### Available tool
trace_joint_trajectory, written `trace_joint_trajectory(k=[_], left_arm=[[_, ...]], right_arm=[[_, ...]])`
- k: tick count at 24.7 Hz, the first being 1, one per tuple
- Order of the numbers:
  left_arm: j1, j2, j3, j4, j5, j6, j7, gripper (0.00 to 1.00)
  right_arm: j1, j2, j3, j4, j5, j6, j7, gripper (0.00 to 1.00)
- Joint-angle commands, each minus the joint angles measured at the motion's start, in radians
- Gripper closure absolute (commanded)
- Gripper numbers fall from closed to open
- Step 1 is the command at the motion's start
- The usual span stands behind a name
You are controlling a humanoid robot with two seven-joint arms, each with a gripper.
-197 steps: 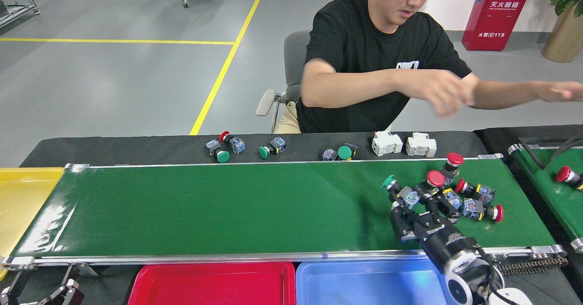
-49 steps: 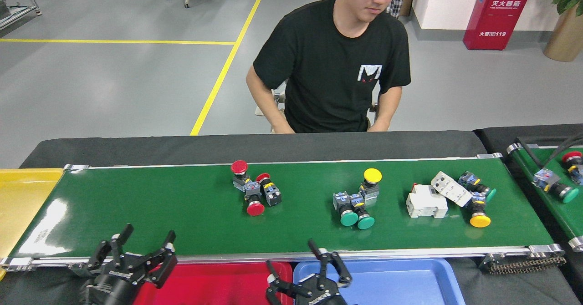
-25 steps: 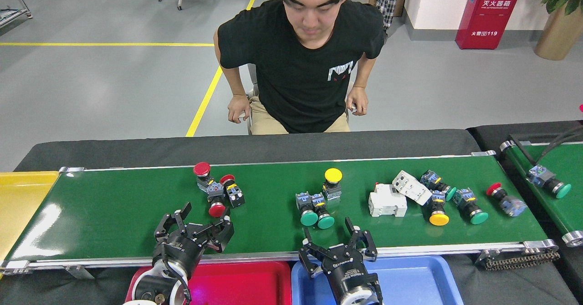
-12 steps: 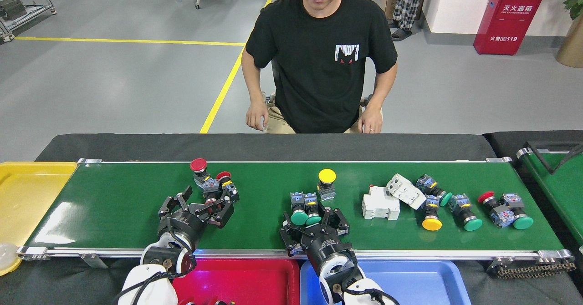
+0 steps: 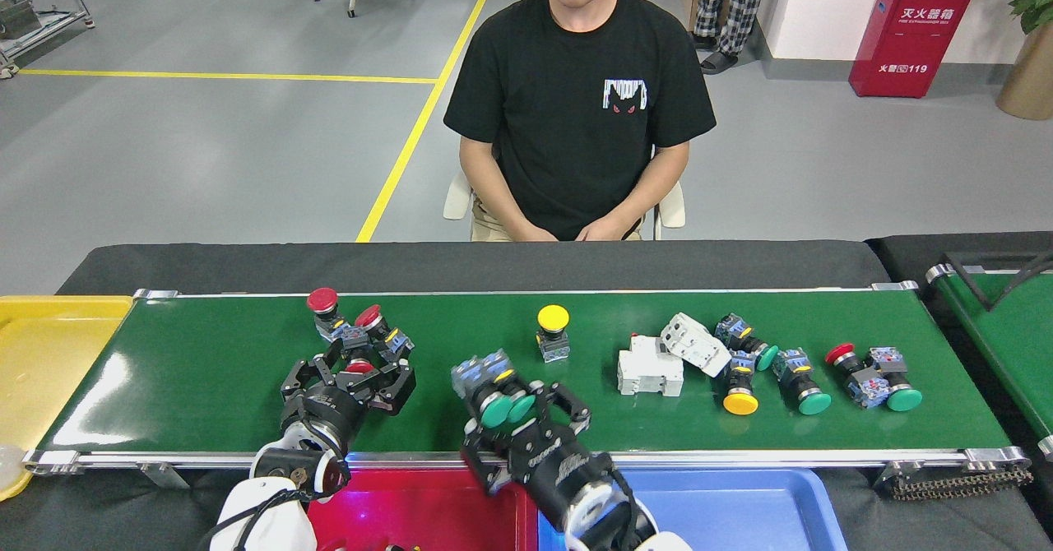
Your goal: Pick switch part from conveyor to tray
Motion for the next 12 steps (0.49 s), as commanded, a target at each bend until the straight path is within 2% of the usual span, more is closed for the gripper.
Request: trace_joint_trajectory(k=[1, 5, 8, 10, 12], left_arm=[[-0.011, 0.013, 0.027, -0.007, 0.001, -0.001, 0.002, 0.0], [-0.004, 0.013, 0.037, -0.01, 0.008, 0.001, 0.002, 0.0], [0.019, 0.013, 0.066, -0.017, 0.009, 0.002, 0.002, 0.01], [0.051, 0.01, 0.106, -0.03, 0.009, 0.002, 0.003, 0.11], [0.074, 0.009, 0.128, -0.051, 0.009, 0.002, 0.006, 0.31]], right_arm=[[-0.01, -0.001, -0.001, -0.021, 0.0, -0.071, 0.006, 0.0], [-0.012, 0.001, -0.052, -0.033, -0.003, -0.066, 0.011, 0.0], [0.016, -0.014, -0.239, -0.084, -0.003, 0.009, 0.009, 0.0], [0.075, -0.01, -0.357, -0.131, -0.004, 0.161, -0.002, 0.01], [0.141, -0.016, -0.415, -0.186, -0.004, 0.295, -0.035, 0.01]])
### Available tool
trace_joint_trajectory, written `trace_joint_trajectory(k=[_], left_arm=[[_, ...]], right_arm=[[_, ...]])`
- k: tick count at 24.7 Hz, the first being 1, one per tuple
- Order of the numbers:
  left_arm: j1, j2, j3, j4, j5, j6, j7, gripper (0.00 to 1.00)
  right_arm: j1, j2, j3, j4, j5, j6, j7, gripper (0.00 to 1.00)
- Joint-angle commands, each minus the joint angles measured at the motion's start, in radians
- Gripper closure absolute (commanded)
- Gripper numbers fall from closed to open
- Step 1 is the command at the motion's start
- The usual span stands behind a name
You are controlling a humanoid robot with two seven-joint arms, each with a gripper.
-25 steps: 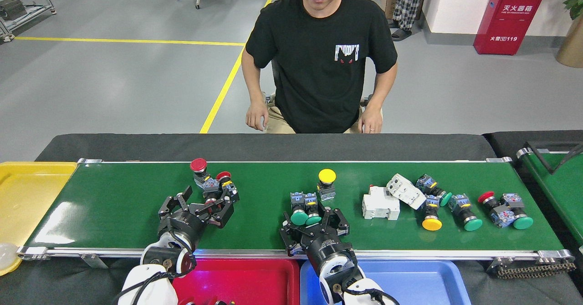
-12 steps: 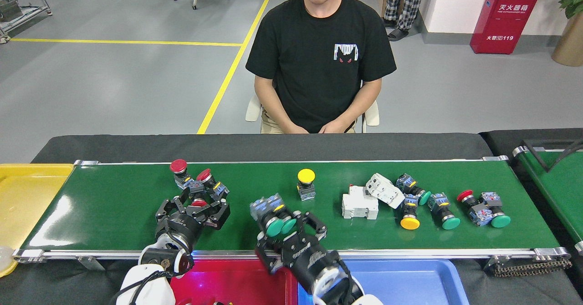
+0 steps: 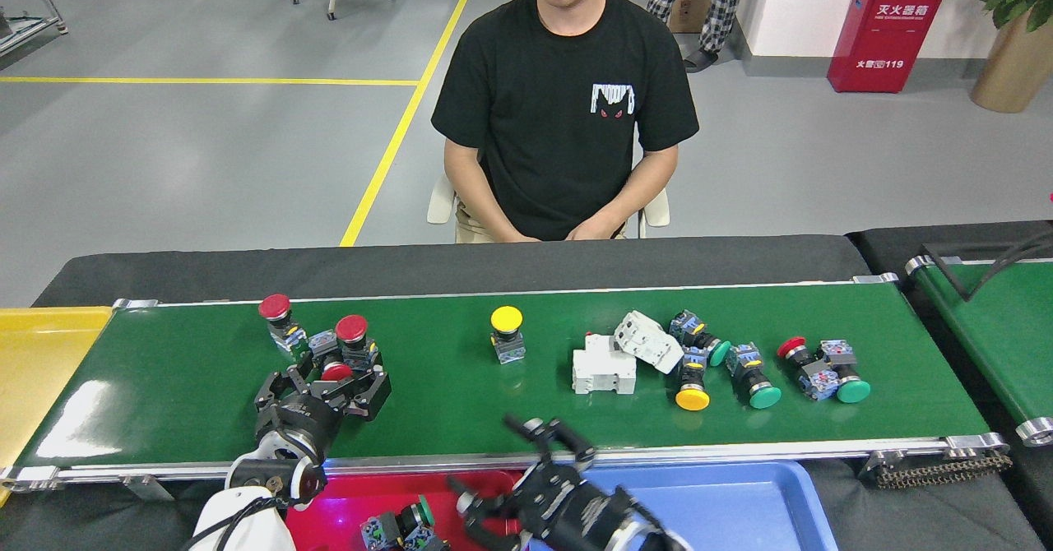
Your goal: Pick switch part from conveyor to tray
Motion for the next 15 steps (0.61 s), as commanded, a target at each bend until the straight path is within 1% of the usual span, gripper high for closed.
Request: trace_joint_trajectory(k=[1, 3, 4, 5, 7, 8, 11, 14, 15], left_arm=[[0.013, 0.002, 0.011, -0.026, 0.005, -0.001, 0.012, 0.45], [0.024, 0.004, 0.012, -0.036, 0.005, -0.001, 0.024, 0.58], [0.024, 0.004, 0.014, -0.036, 0.003, -0.001, 0.038, 0.64], [0.024, 0.004, 0.014, -0.036, 0.003, -0.001, 0.057, 0.7], [0.027, 0.002, 0.014, -0.036, 0.005, -0.011, 0.064, 0.85], [0.027, 0.001, 0.014, -0.036, 0.01, -0.014, 0.064, 0.9], [0.033, 0.004, 0.008, -0.037, 0.033, -0.019, 0.064, 0.91], [0.038, 0.004, 0.003, -0.054, 0.039, -0.028, 0.066, 0.91], [0.052, 0.004, 0.003, -0.08, 0.039, -0.053, 0.066, 0.92]], right_arm=[[0.056, -0.007, -0.043, -0.056, -0.002, 0.167, -0.073, 0.01], [0.108, -0.018, -0.072, -0.071, -0.001, 0.254, -0.125, 0.01], [0.119, -0.025, -0.075, -0.068, -0.001, 0.301, -0.125, 0.01], [0.122, -0.034, -0.075, -0.065, 0.001, 0.339, -0.125, 0.01], [0.12, -0.044, -0.075, -0.063, -0.001, 0.367, -0.124, 0.01], [0.117, -0.044, -0.075, -0.062, 0.001, 0.37, -0.121, 0.01], [0.094, -0.044, -0.074, -0.056, 0.007, 0.37, -0.084, 0.01], [0.063, -0.036, -0.048, -0.024, 0.064, 0.372, -0.027, 0.01], [0.048, -0.033, -0.044, -0.008, 0.079, 0.372, -0.013, 0.01]])
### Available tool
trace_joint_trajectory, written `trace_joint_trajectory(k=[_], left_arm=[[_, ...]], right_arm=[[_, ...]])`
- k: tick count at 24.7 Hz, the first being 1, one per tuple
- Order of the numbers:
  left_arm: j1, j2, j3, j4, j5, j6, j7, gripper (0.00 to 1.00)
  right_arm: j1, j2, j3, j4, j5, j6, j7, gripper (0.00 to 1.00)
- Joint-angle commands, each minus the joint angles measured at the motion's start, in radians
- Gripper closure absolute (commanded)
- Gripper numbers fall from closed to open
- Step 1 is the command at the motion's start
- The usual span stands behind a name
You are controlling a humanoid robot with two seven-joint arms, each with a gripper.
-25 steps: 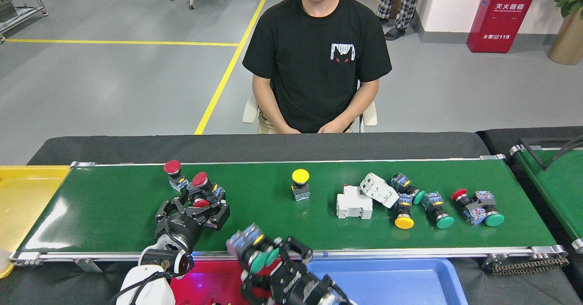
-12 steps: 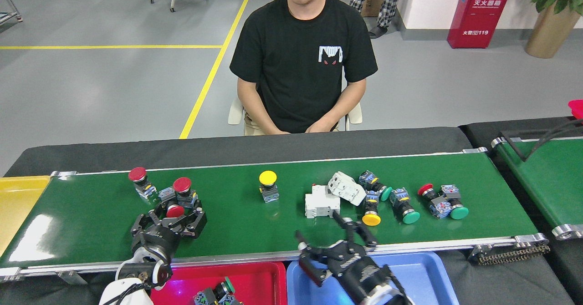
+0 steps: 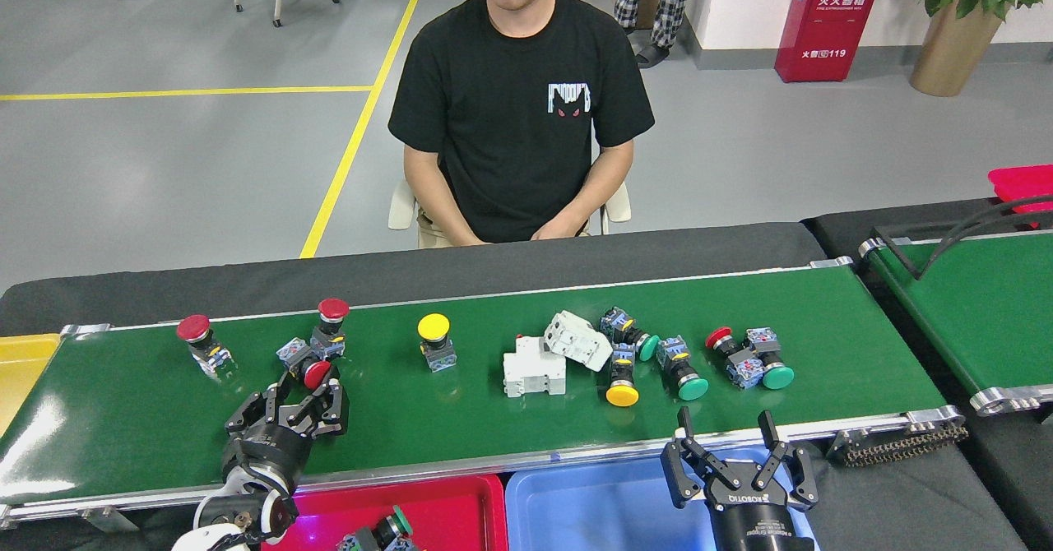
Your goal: Pick switch part from conveyor to tray
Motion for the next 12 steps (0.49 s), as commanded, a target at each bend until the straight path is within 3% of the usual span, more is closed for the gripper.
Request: trace_joint_trajectory(k=[1, 4, 6, 8, 9, 10, 11, 12], left_arm=[[0.013, 0.002, -0.002, -0.068, 0.004, -0.058, 0.007, 0.91], [0.123, 0.003, -0.002, -0.229, 0.004, -0.202, 0.005, 0.9], [0.254, 0.003, -0.002, -0.378, 0.006, -0.375, 0.005, 0.89], [0.404, 0.002, 0.004, -0.507, 0.006, -0.581, 0.004, 0.82], [0.448, -0.003, 0.005, -0.524, 0.009, -0.607, 0.004, 0.71], [0.481, -0.011, 0.007, -0.522, 0.012, -0.607, -0.001, 0.46], [0.493, -0.012, 0.007, -0.519, 0.01, -0.607, -0.001, 0.15], [0.494, -0.014, 0.008, -0.519, 0.01, -0.607, -0.001, 0.0]], right_arm=[[-0.036, 0.009, 0.005, 0.017, 0.019, 0.004, 0.034, 0.01], [-0.082, 0.016, 0.031, 0.075, 0.019, 0.004, 0.043, 0.01], [-0.109, 0.02, 0.064, 0.115, 0.019, 0.004, 0.043, 0.01], [-0.129, 0.039, 0.074, 0.141, 0.02, 0.005, 0.046, 0.01], [-0.136, 0.046, 0.074, 0.151, 0.022, 0.005, 0.048, 0.01], [-0.145, 0.054, 0.074, 0.163, 0.023, 0.008, 0.051, 0.02], [-0.159, 0.059, 0.072, 0.183, 0.023, 0.015, 0.052, 0.04], [-0.18, 0.06, 0.072, 0.204, 0.023, 0.028, 0.052, 0.07]])
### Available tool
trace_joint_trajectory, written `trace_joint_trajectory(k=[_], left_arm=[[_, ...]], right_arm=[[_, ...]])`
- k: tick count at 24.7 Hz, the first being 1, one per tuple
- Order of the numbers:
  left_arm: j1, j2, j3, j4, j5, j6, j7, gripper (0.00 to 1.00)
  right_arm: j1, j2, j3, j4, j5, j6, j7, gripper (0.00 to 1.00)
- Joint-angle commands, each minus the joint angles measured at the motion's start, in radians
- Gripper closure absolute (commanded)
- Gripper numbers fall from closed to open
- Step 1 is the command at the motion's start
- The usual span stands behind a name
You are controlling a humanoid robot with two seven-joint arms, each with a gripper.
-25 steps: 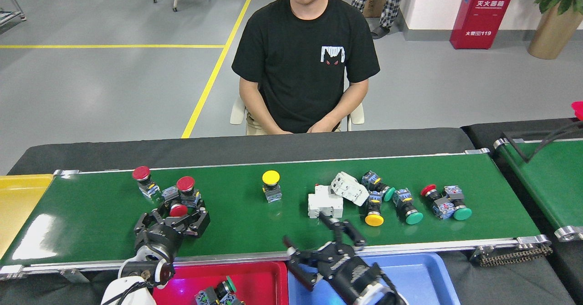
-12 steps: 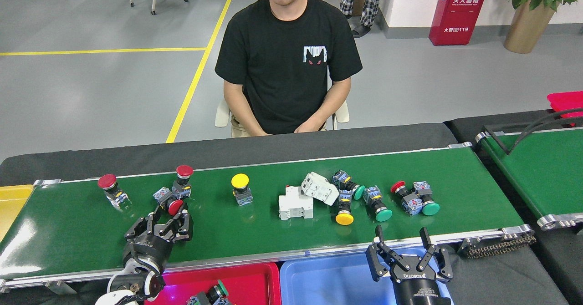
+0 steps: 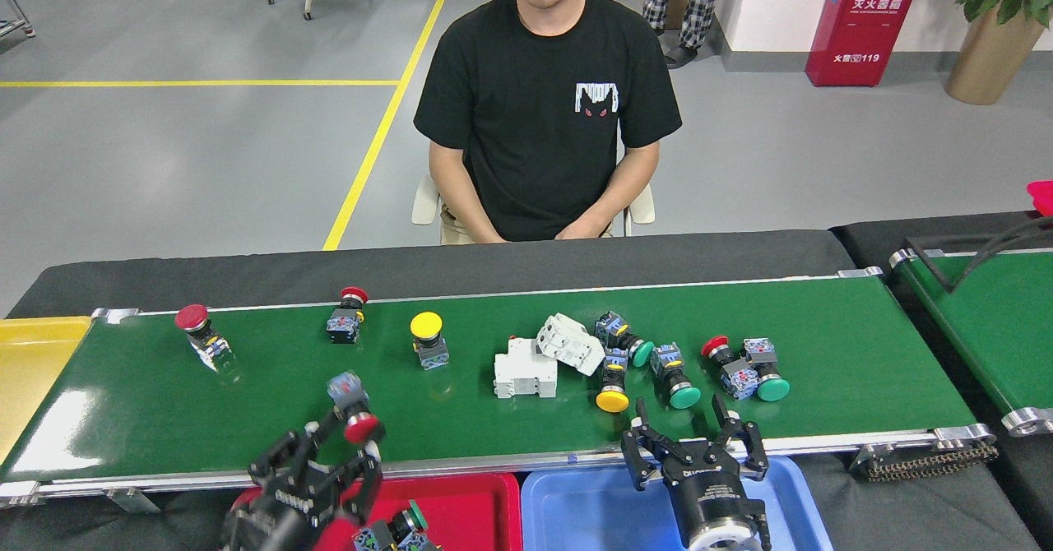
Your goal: Pick switch part from conveyor to tray
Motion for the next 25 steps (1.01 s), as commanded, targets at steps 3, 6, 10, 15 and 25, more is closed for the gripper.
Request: trace_joint_trajectory(k=[3, 6, 10, 15, 25], left_arm=[[-0.009, -0.002, 0.023, -0.018, 0.015, -0.038, 0.005, 0.0], [-0.012, -0.005, 0.082, -0.018, 0.017, -0.038, 0.01, 0.0], [-0.031, -0.086, 0.242, -0.018, 0.017, 0.126, 0.011, 0.0], [-0.029, -0.063, 0.395, 0.011, 0.015, 0.345, 0.066, 0.0], [-0.116, -0.019, 0.322, 0.027, 0.008, 0.27, 0.073, 0.0]], right_arm=[[-0.06, -0.001, 0.001, 0.045, 0.001, 0.012, 0.012, 0.37], [-0.063, -0.004, 0.001, 0.048, -0.002, 0.009, 0.02, 0.62], [-0.062, -0.013, -0.002, 0.042, -0.008, -0.057, 0.02, 0.94], [-0.037, -0.016, -0.001, -0.024, -0.019, -0.184, 0.018, 0.98], [0.088, -0.039, 0.298, -0.207, -0.011, -0.496, -0.045, 0.0]])
